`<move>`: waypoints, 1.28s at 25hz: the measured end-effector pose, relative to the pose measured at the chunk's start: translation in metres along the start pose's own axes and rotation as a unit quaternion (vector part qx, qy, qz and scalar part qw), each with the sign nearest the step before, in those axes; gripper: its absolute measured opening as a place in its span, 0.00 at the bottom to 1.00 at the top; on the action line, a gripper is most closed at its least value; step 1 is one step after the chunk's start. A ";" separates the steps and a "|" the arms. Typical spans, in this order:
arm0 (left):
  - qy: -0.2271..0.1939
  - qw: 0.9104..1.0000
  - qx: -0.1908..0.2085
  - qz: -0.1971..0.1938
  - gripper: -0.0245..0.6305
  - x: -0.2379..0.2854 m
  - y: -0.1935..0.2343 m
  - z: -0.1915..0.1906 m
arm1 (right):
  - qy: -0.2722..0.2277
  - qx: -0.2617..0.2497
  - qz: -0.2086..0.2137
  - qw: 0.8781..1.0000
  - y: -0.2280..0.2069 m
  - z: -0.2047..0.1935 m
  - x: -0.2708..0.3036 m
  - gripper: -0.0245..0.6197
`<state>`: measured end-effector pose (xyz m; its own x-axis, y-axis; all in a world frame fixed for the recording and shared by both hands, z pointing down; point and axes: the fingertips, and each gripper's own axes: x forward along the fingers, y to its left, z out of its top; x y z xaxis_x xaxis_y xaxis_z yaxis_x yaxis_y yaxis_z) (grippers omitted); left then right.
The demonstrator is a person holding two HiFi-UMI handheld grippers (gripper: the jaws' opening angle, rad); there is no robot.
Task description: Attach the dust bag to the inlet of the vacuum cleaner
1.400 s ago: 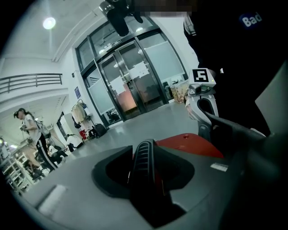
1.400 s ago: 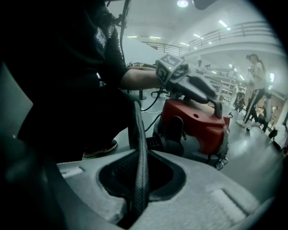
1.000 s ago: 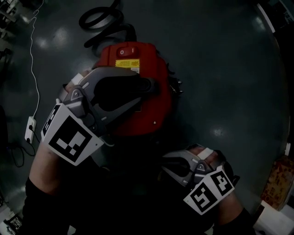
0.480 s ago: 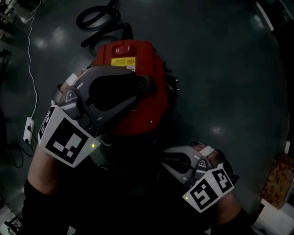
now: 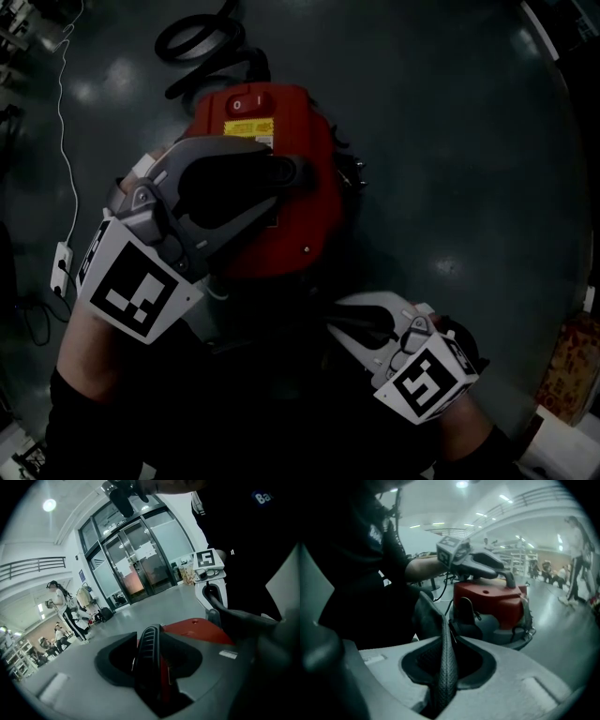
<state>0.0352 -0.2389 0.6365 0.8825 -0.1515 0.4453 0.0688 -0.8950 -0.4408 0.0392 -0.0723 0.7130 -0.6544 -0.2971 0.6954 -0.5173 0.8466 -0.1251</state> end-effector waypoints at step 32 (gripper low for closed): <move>-0.013 1.000 0.007 -0.014 0.28 -0.003 -0.001 0.002 | 0.038 -0.080 -0.029 0.996 0.001 0.002 -0.001 0.23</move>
<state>0.0332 -0.2369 0.6343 0.8915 -0.1159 0.4380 0.0998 -0.8927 -0.4394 0.0385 -0.0719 0.7104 -0.5801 -0.3183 0.7498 -0.4536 0.8908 0.0272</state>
